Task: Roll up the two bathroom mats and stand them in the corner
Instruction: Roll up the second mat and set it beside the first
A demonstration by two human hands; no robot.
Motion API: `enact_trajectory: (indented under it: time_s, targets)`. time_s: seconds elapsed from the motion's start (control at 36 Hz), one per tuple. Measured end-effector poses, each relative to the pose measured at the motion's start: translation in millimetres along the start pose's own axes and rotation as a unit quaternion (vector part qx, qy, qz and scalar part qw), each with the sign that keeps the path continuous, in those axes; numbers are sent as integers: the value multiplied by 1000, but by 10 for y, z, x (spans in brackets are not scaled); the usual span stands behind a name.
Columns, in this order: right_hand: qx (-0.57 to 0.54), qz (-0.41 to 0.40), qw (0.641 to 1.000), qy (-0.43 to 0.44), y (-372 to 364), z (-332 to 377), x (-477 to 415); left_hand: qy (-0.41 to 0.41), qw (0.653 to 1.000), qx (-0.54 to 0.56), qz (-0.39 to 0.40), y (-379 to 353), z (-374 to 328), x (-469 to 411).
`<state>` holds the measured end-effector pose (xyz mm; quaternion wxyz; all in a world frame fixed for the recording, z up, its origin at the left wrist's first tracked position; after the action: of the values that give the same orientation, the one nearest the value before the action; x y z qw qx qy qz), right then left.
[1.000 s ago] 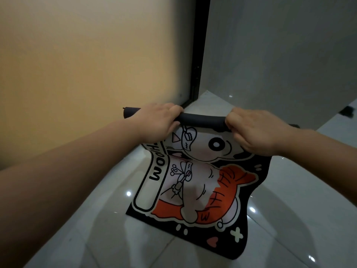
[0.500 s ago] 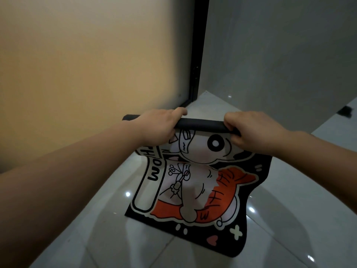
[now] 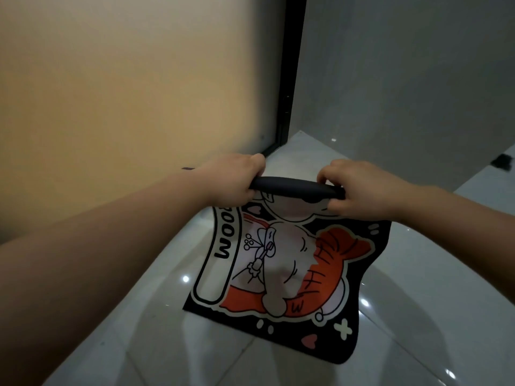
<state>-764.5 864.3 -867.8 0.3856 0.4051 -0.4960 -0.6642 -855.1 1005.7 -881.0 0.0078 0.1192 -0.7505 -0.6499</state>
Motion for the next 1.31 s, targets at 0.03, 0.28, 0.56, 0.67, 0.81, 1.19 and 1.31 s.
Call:
enact_trajectory:
  time_s: [0.03, 0.28, 0.56, 0.67, 0.81, 1.19, 1.31]
  targets:
    - [11, -1, 1000, 11, -15, 20, -8, 12, 1000, 5, 10, -6, 4, 3]
    - [110, -34, 993, 39, -85, 37, -8, -20, 999, 25, -13, 43, -87, 16]
    - [116, -63, 986, 105, -100, 89, 3, -26, 998, -32, -42, 63, -111, -9]
    - [82, -52, 992, 81, -47, 151, -39, 2, 1000, -9, -14, 9, -105, 12]
    - [48, -14, 999, -12, -73, 61, -142, -16, 999, -10, -32, -1, -230, 12]
    - [141, -113, 978, 104, -137, 392, -178, 95, 990, 43, 92, -162, -106, 7]
    - [136, -167, 966, 142, -128, 463, -148, 110, 984, 99, 103, -319, -102, 49]
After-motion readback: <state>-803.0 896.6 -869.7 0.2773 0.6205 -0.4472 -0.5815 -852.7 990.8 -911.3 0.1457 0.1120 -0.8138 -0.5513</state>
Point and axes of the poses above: each hand's wrist, its own x-axis away from the middle knuckle, its own y-axis out of the back of the hand, z = x × y, the point moved 8 cm from there along -x, towards the middle knuckle, and after that the axes turned 15 degrees about -z, right-handed, at the moved point
